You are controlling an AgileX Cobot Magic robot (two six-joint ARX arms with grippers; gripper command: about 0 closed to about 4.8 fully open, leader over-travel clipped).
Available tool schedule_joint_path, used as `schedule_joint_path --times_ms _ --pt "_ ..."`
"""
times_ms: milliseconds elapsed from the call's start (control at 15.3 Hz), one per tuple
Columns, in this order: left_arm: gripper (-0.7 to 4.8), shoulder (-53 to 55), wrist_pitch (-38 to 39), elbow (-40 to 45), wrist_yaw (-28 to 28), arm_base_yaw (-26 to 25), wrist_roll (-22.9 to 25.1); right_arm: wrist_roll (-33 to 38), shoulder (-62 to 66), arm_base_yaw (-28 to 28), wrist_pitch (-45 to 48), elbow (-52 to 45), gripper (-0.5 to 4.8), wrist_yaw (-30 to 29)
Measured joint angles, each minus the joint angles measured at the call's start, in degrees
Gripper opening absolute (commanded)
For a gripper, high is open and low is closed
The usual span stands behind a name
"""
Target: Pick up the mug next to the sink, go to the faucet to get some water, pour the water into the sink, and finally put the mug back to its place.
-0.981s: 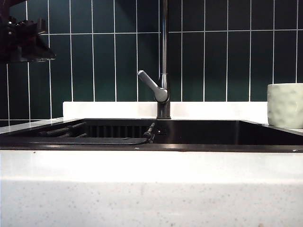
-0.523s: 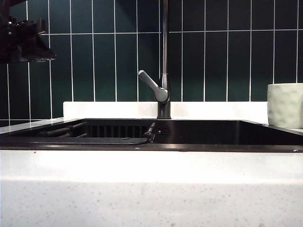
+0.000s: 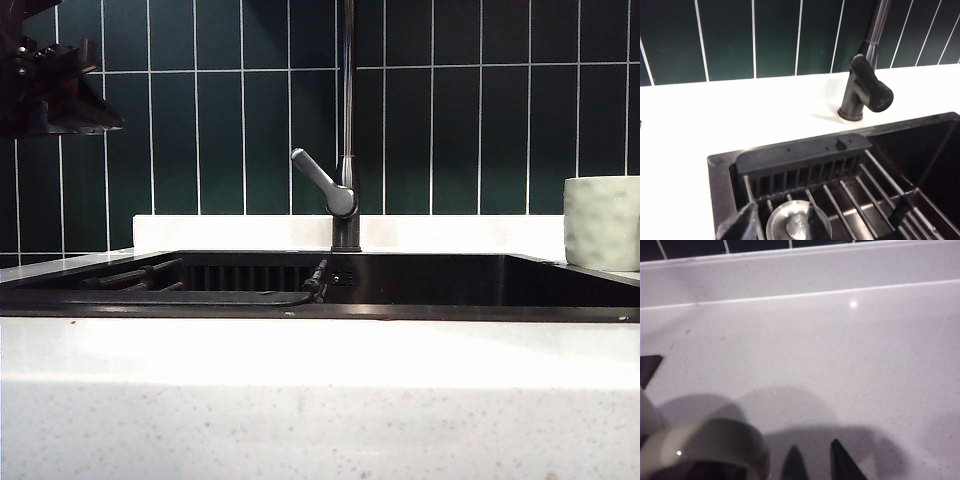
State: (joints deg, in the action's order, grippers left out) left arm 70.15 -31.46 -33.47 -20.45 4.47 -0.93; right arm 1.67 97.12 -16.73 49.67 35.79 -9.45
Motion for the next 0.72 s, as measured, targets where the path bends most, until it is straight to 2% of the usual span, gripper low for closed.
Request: schedule_joint_path --times_ms 196,327,458,719 --pt "1.22 0.0 0.2 0.0 0.0 0.0 0.0 0.0 0.3 0.0 2.9 0.0 2.64 0.0" --pt "1.21 0.0 0.2 0.0 0.0 0.0 0.0 0.0 0.3 0.0 3.3 0.0 1.18 0.0" --pt "1.21 0.0 0.2 0.0 0.0 0.0 0.0 0.0 0.3 0.0 3.5 0.0 0.57 -0.4" --pt "1.20 0.0 0.3 0.0 0.0 0.0 0.0 1.2 0.2 0.0 4.1 0.1 0.30 -1.3"
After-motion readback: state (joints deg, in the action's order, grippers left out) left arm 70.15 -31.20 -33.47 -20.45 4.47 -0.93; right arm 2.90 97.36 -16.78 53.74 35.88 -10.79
